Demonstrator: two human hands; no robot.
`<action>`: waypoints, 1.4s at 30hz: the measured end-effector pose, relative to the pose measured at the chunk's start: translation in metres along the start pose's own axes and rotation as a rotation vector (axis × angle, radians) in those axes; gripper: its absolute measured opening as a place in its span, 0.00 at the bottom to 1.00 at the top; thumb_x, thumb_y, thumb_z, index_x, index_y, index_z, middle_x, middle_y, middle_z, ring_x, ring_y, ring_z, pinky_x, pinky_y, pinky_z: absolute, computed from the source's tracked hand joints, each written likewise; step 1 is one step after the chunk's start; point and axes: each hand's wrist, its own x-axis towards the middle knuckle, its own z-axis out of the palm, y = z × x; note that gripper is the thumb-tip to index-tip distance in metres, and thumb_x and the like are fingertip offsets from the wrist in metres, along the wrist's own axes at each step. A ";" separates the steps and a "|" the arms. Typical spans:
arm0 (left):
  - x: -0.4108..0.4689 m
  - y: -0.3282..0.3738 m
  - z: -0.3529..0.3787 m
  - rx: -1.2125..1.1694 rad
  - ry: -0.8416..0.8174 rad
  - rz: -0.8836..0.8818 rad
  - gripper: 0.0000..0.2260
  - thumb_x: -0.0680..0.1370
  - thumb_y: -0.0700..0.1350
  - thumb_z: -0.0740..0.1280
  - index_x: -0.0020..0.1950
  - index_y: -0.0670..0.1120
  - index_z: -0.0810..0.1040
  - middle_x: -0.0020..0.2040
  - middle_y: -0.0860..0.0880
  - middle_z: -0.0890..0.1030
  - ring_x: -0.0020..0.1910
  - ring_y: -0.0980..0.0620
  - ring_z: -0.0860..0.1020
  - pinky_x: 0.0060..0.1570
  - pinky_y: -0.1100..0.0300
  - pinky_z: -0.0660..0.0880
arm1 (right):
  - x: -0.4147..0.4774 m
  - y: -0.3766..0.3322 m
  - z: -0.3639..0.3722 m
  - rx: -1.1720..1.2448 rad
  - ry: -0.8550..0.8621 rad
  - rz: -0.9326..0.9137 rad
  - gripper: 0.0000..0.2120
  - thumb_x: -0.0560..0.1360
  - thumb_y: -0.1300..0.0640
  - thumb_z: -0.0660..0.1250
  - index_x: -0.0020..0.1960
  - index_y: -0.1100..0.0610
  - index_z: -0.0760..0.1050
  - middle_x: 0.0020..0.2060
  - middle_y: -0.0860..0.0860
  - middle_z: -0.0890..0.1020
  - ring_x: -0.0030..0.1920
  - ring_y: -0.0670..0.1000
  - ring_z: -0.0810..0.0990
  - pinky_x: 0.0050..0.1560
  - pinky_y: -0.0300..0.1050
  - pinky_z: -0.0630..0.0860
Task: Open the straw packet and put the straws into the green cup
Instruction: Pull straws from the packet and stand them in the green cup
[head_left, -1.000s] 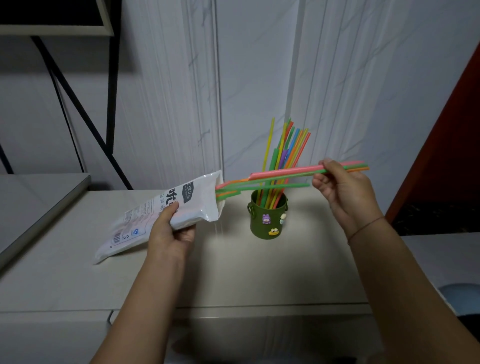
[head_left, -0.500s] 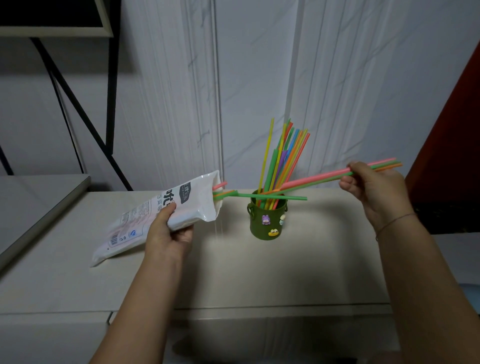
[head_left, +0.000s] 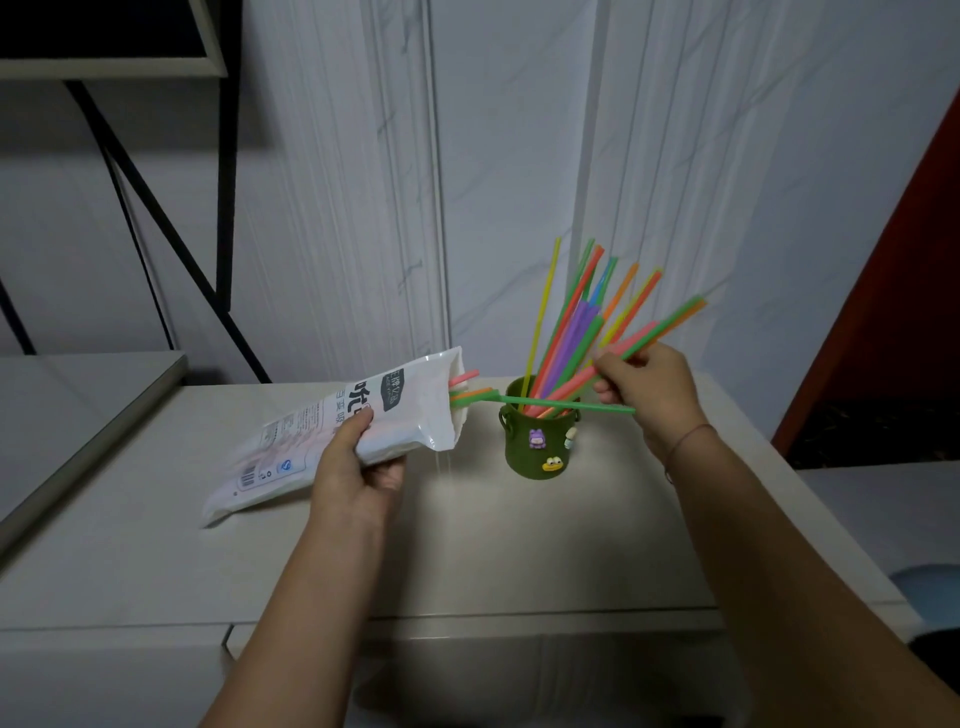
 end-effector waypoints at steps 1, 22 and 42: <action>0.000 -0.001 0.000 0.007 -0.003 0.000 0.07 0.74 0.33 0.67 0.49 0.44 0.77 0.44 0.46 0.84 0.44 0.49 0.82 0.37 0.52 0.82 | 0.000 0.003 0.003 -0.002 -0.028 0.013 0.07 0.75 0.65 0.65 0.38 0.61 0.75 0.28 0.56 0.76 0.20 0.41 0.74 0.25 0.32 0.75; -0.003 0.002 0.002 -0.016 0.014 0.006 0.21 0.74 0.33 0.67 0.67 0.43 0.73 0.57 0.45 0.82 0.53 0.47 0.82 0.37 0.52 0.82 | -0.014 0.009 -0.018 -0.063 -0.232 0.438 0.07 0.74 0.66 0.66 0.38 0.63 0.76 0.25 0.56 0.77 0.19 0.44 0.74 0.23 0.33 0.75; -0.007 0.000 0.003 0.153 -0.081 0.227 0.17 0.71 0.34 0.71 0.56 0.48 0.77 0.56 0.49 0.83 0.53 0.52 0.83 0.52 0.53 0.80 | -0.035 0.002 0.019 0.790 -0.066 0.685 0.24 0.81 0.49 0.48 0.46 0.64 0.76 0.50 0.61 0.79 0.52 0.62 0.78 0.53 0.55 0.73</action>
